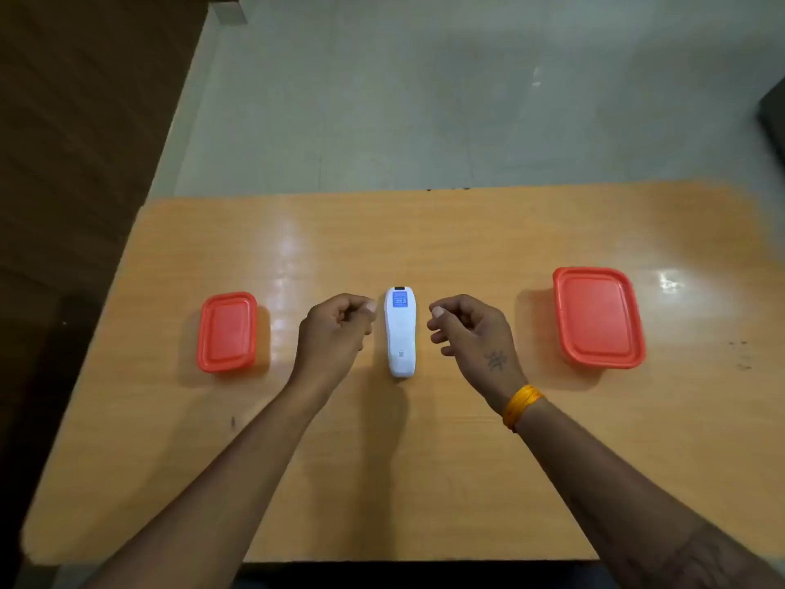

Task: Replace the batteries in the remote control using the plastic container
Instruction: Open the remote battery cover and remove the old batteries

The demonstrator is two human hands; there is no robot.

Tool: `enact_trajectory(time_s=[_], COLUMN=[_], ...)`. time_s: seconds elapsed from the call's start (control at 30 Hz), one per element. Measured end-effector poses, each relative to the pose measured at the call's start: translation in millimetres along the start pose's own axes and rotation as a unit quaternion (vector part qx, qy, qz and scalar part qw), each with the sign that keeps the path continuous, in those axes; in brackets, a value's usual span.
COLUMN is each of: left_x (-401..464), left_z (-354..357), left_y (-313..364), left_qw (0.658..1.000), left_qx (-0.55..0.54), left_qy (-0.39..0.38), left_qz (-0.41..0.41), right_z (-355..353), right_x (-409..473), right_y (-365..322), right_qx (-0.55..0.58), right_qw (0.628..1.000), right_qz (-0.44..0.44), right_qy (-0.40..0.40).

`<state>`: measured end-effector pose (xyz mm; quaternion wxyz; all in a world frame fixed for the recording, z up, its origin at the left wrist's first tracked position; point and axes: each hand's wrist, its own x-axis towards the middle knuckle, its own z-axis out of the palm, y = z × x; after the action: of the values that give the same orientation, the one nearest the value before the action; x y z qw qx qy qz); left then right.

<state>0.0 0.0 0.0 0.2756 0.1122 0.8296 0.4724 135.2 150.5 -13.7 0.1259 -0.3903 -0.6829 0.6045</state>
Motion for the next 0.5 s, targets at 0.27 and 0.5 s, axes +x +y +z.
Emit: enact_trajectory(time_s=[0.27,0.5], left_x=[31.5,27.8], left_z=[37.0,52.8], left_y=[-71.2,-89.3], left_qw=[0.997,0.994], left_qx=[0.049,0.067], left_qy=[0.05,0.036], left_qz=[0.037,0.08], right_z=[29.9,51.8], right_x=[29.3,33.5], right_y=[81.7,87.7], right_qx=[-0.082,-0.214], right_qw=[0.993,0.969], right_qz=[-0.076,-0.102], right_qy=[0.031,0.066])
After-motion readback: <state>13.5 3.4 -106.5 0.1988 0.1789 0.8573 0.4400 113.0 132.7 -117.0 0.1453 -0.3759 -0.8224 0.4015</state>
